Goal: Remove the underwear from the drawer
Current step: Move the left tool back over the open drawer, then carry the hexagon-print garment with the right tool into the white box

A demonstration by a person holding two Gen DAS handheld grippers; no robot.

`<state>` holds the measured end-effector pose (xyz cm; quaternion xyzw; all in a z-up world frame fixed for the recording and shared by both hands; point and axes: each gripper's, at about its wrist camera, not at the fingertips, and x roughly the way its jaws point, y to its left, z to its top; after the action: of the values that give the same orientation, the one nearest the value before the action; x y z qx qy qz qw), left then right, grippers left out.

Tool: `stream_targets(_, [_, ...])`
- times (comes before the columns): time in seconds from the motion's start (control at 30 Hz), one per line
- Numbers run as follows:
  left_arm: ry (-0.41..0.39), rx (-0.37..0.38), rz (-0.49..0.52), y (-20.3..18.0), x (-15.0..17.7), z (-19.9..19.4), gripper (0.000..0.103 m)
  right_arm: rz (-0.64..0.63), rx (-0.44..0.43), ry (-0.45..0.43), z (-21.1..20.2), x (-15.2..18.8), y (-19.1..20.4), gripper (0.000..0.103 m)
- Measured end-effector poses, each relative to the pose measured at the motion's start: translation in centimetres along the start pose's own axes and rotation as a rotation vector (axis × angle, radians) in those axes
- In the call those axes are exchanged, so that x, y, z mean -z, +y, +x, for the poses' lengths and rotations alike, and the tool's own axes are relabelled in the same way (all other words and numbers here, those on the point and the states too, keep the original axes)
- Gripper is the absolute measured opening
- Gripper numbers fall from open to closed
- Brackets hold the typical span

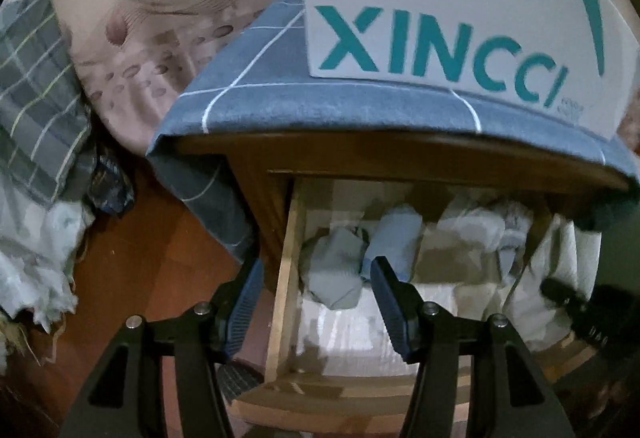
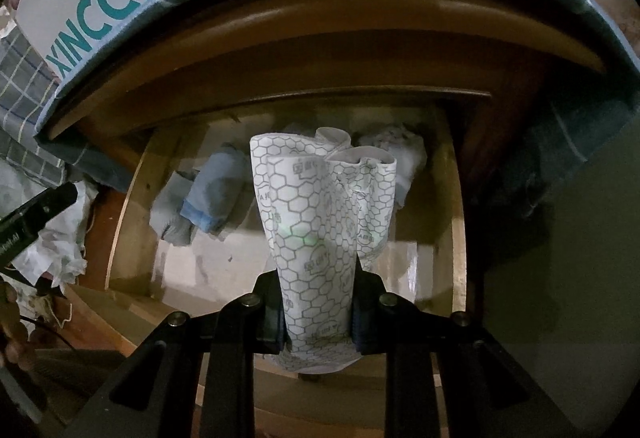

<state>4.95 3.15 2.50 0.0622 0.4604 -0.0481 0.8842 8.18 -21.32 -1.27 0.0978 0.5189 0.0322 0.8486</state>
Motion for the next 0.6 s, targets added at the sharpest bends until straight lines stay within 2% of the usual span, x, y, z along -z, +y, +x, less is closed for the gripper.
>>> stream_targets(0.1, [-0.029,-0.006,0.0,0.1,0.2,-0.4,0.057,-0.015,0.026,0.0,0.2,0.2,0.6,0.021])
stream_targets(0.27, [-0.015,0.008,0.002,-0.2,0.1,-0.1,0.057,-0.069,0.05,-0.022,-0.4,0.4,1.5,0.021])
stream_targets(0.6, [0.006,0.002,0.029,-1.2,0.1,0.6,0.057,-0.07,0.023,-0.048,-3.4,0.5,1.8,0.021])
